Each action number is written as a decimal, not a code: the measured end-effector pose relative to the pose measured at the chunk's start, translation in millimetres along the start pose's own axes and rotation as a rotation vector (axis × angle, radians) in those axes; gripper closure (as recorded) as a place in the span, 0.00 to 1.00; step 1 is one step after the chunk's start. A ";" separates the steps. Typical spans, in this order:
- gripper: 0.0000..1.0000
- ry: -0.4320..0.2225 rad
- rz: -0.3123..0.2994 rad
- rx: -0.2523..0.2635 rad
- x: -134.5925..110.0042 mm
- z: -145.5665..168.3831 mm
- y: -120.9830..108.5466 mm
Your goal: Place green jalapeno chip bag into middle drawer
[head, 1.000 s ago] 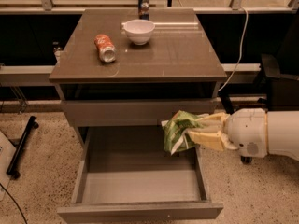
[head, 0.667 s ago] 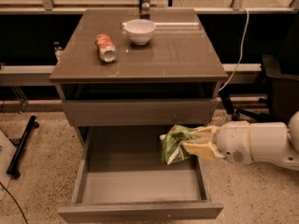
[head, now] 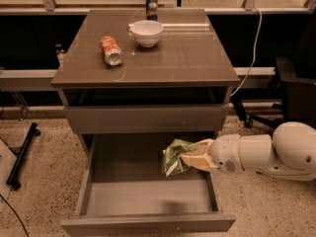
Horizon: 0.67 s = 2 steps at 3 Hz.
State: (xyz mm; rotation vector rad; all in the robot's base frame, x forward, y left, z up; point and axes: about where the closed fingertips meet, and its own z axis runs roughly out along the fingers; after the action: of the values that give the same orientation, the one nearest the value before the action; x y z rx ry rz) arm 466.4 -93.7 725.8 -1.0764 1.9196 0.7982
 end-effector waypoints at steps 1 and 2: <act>1.00 -0.004 0.019 -0.025 11.2 32.6 -0.9; 1.00 0.033 0.072 -0.042 38.1 76.3 -10.3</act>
Offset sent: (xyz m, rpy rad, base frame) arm 0.0438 0.0699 -0.1390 -0.0171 0.1983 -0.0140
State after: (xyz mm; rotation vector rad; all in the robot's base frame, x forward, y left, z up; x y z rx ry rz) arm 487.2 -52.0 653.7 -1.0563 1.9872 0.8689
